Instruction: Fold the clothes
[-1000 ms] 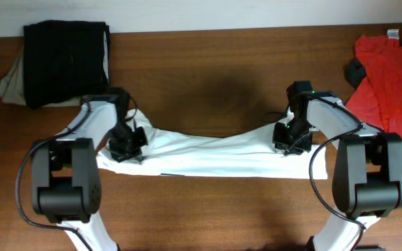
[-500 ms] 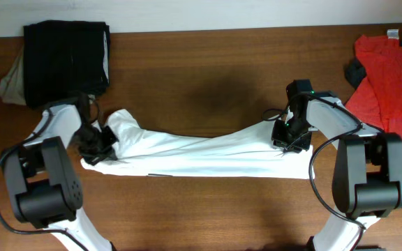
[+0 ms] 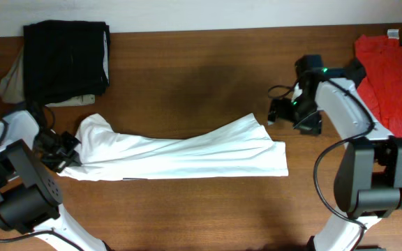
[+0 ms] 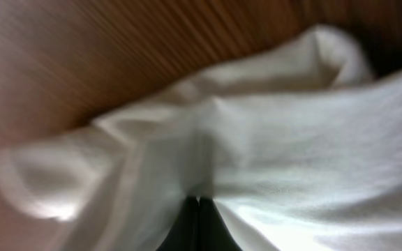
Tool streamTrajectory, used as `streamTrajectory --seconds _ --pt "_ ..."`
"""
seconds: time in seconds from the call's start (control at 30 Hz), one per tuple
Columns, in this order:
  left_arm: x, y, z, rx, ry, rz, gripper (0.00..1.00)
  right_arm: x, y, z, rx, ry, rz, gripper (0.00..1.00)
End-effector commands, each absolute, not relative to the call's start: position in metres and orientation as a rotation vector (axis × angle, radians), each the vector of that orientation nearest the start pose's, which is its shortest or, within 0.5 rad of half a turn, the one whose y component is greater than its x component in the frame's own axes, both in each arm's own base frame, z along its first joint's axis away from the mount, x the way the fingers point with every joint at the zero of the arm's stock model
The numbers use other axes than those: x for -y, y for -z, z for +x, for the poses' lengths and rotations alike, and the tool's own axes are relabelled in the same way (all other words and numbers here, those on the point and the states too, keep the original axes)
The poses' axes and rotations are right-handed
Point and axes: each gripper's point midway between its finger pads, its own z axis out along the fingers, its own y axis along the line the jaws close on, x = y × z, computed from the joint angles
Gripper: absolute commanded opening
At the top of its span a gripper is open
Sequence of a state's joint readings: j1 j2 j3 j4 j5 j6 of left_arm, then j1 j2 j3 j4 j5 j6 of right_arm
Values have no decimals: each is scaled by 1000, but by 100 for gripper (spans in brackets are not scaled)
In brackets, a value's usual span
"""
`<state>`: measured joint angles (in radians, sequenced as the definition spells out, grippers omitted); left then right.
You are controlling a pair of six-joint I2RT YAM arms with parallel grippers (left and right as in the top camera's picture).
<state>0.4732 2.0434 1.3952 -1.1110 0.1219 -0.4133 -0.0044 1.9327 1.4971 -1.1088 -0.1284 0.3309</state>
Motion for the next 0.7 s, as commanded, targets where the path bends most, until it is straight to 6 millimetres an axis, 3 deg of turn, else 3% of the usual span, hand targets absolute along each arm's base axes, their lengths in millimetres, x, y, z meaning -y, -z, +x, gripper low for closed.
streamTrajectory --seconds 0.0,0.07,0.1,0.17,0.2,0.23,0.27,0.37,0.47,0.67 --pt "-143 -35 324 -2924 210 -1430 1 11 -80 375 -3046 -154 499 98" --pt "-134 -41 332 -2911 306 -1418 6 13 -77 371 -3060 -211 504 99" --pt "-128 -42 335 -2905 363 -1416 26 13 -74 367 -3069 -242 519 99" --pt "-121 -42 337 -2910 394 -1406 55 11 -63 361 -3082 -280 527 99" --pt "-119 -42 338 -2915 391 -1396 78 6 -57 358 -3087 -328 511 99" --pt "-118 -42 338 -2919 390 -1390 92 1 -51 356 -3088 -371 511 99" --pt "-116 -42 339 -2922 389 -1383 99 -6 -44 351 -3094 -436 490 99" --pt "-111 -42 341 -2937 384 -1357 99 -27 -26 335 -3105 -625 437 99" --pt "-107 -42 344 -2943 382 -1335 99 -33 -10 317 -3134 -664 456 99" --pt "-107 -42 345 -2938 381 -1330 99 -60 2 304 -3132 -794 417 99"
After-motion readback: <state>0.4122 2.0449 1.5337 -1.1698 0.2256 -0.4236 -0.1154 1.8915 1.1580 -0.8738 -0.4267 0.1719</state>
